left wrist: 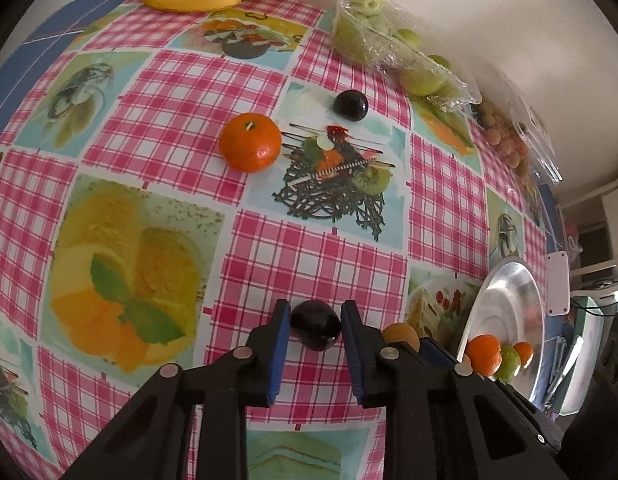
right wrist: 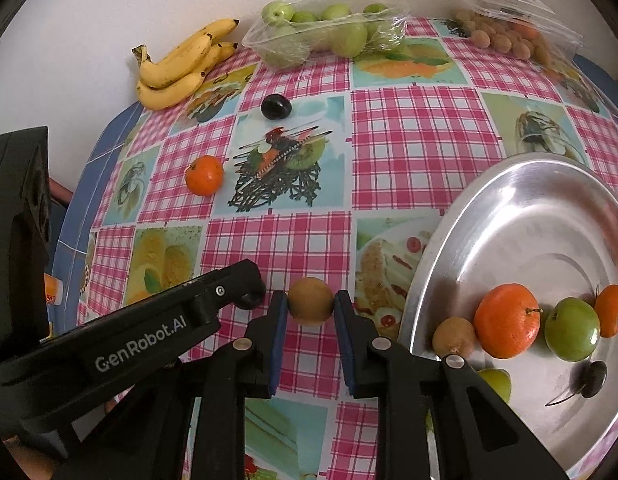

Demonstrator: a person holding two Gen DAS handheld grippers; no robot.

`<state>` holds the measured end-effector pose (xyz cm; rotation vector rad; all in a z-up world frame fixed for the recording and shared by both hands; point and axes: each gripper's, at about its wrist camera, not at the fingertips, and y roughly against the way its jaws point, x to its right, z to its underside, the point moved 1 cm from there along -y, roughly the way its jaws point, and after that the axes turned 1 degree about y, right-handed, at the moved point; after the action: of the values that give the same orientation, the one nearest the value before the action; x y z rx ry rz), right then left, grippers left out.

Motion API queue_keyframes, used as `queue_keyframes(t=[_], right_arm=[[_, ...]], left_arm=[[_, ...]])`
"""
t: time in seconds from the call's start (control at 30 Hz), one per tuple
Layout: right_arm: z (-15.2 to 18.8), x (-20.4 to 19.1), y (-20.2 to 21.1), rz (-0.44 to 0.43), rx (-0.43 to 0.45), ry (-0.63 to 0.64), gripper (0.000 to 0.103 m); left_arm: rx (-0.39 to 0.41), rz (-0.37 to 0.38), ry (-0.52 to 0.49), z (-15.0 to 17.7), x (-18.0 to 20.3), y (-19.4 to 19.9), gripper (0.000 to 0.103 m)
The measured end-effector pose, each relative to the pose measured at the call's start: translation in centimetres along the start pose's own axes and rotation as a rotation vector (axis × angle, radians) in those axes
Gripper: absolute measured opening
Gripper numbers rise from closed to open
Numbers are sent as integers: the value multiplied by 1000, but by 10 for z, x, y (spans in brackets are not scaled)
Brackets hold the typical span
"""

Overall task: Organize fruits
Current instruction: 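Grasp the dark plum with the left tool while the right tool grasps the kiwi, then carry the dark plum and brown kiwi in both tools over the steel bowl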

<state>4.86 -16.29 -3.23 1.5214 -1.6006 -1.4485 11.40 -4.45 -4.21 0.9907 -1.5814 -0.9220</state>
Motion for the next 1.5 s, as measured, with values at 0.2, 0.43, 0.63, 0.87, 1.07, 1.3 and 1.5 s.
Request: queue_keyframes(t=[0.2, 0.43, 0.63, 0.87, 1.07, 1.3, 1.5], right_arm=[[-2, 2, 8, -11, 22, -9, 25], [-4, 5, 24, -25, 60, -26, 25], [-5, 6, 37, -29, 91, -29, 25], [-5, 26, 47, -16, 114, -81, 25], [0, 64, 62, -2, 143, -177, 25], [9, 106, 79, 47, 166, -276, 25], [14, 133, 96, 89, 197, -337, 25]], left_arm=[[41, 17, -10, -4, 3, 14, 26], [90, 41, -21, -8, 8, 34, 26], [120, 49, -40, -5, 14, 50, 26], [131, 53, -81, 1, 31, 53, 26], [110, 69, -160, 14, 60, 49, 26], [70, 82, -291, 40, 106, 40, 26], [34, 91, -392, 64, 138, 31, 26]])
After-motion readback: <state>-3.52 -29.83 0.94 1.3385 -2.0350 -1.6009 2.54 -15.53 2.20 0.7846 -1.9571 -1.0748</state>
